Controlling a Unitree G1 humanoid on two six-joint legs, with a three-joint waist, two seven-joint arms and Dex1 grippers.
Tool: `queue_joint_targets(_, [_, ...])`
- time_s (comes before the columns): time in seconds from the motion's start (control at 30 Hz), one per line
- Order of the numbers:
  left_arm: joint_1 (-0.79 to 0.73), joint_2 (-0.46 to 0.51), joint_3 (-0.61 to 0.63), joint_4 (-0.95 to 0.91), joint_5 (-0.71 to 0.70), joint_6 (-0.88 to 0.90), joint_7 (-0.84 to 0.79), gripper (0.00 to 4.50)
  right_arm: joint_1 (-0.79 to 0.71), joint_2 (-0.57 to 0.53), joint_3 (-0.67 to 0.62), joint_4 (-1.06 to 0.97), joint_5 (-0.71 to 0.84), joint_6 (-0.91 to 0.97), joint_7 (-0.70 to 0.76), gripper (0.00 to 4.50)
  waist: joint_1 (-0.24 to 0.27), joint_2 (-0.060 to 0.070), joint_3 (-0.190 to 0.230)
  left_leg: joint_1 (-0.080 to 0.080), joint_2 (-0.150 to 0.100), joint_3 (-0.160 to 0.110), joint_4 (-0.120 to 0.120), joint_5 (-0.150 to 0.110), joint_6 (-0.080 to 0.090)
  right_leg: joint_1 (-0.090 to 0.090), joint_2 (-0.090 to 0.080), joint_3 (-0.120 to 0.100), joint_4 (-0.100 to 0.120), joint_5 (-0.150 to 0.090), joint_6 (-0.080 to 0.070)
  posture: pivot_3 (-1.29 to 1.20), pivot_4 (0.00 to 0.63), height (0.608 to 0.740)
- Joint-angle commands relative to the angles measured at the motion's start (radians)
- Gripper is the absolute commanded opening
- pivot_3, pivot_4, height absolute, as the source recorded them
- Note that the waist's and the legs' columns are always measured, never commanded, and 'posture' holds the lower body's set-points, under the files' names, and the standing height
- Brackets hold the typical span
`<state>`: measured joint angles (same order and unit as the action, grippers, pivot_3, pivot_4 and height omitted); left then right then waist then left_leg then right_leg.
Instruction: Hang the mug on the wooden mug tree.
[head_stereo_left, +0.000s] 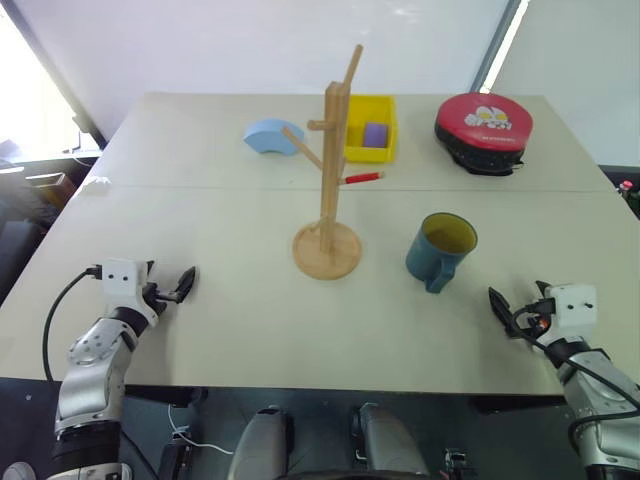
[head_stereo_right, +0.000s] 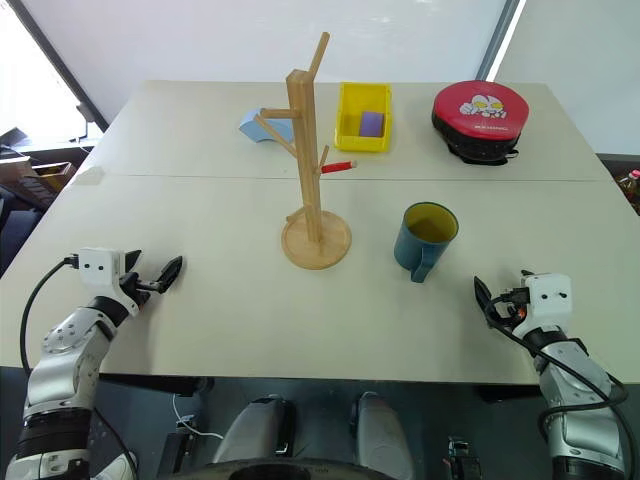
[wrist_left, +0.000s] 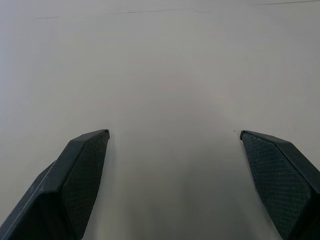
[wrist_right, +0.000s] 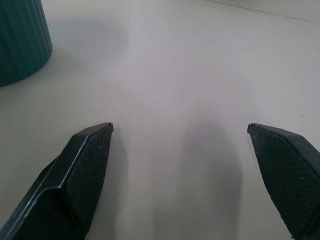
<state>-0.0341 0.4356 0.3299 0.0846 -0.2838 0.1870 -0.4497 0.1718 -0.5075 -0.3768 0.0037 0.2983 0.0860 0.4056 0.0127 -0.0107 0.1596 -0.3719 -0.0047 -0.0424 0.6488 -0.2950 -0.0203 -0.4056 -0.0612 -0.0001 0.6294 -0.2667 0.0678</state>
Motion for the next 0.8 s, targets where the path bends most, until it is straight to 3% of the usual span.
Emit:
queue_joint_targets(0.03, [0.005,0.005,0.007,-0.025,0.007,-0.015,0.016,4.50,-0.021,0.000,-0.005,-0.013,-0.003,0.008,-0.002,4.45,0.000,0.000,0.000,0.000,0.000,0.000,0.000,0.000,0.000,0.000,0.000,0.000,0.000,0.000,0.000,0.00,0.150,0.735])
queue_joint_targets(0.47, [0.021,-0.026,-0.010,-0.060,-0.003,-0.017,0.033,4.50,-0.054,0.011,0.003,0.009,-0.023,0.002,-0.002,4.45,-0.001,0.000,0.000,0.000,0.000,0.000,0.001,0.000,0.000,0.000,0.001,0.000,0.001,0.001,0.001,0.00,0.150,0.735])
queue_joint_targets(0.8, [0.053,-0.057,-0.093,-0.131,-0.020,-0.052,-0.054,4.50,0.055,0.023,-0.055,-0.109,-0.005,0.012,-0.044,4.45,0.002,0.001,0.000,0.000,0.000,0.000,0.001,0.000,0.000,0.001,0.001,0.000,0.001,0.001,0.001,0.00,0.150,0.735])
